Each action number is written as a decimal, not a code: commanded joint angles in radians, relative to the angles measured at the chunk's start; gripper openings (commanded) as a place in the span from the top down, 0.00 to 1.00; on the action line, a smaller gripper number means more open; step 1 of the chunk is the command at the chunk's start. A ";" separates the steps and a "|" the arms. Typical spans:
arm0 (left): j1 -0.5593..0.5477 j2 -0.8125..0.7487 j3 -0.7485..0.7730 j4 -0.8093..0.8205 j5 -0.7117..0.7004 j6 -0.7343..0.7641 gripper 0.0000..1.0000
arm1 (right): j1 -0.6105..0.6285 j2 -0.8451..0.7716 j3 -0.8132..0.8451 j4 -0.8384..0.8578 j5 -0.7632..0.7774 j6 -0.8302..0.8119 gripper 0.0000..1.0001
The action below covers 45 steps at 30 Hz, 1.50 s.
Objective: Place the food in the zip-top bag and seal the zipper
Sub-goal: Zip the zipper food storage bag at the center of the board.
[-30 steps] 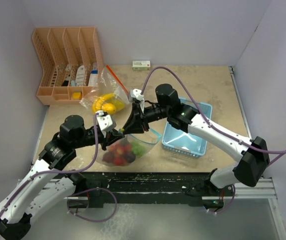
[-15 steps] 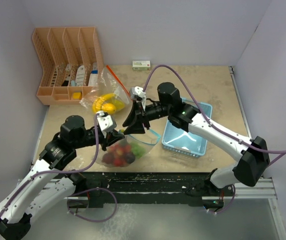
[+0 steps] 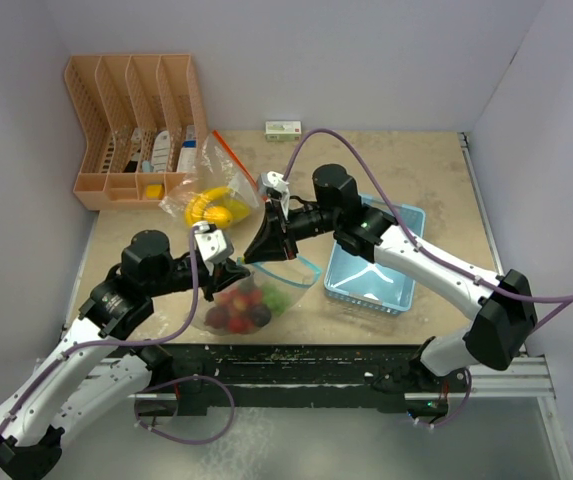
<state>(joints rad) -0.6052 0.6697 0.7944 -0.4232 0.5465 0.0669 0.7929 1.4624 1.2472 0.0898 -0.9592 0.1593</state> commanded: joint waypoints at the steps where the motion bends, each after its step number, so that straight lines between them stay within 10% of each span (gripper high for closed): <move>1: -0.003 -0.010 0.012 0.085 0.024 -0.002 1.00 | -0.001 -0.007 0.036 0.045 0.010 0.023 0.93; 5: -0.003 -0.012 0.012 0.087 0.018 -0.002 1.00 | -0.001 -0.012 0.026 0.038 0.024 0.021 0.96; 12: -0.002 -0.009 0.011 0.084 0.020 0.001 1.00 | -0.001 -0.022 0.025 0.049 -0.004 0.025 0.57; 31: -0.002 -0.018 0.009 0.079 0.015 0.002 1.00 | -0.001 0.001 0.045 0.034 0.031 0.019 0.75; 40: -0.002 -0.015 0.006 0.081 0.013 0.003 1.00 | 0.000 0.002 0.040 0.048 -0.015 0.023 0.55; 45: -0.002 -0.014 0.006 0.082 0.012 0.001 1.00 | 0.001 0.006 0.043 0.042 -0.018 0.025 0.63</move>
<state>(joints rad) -0.6052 0.6647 0.7925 -0.4191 0.5434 0.0673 0.7929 1.4727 1.2472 0.1024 -0.9386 0.1802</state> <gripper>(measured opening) 0.004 0.410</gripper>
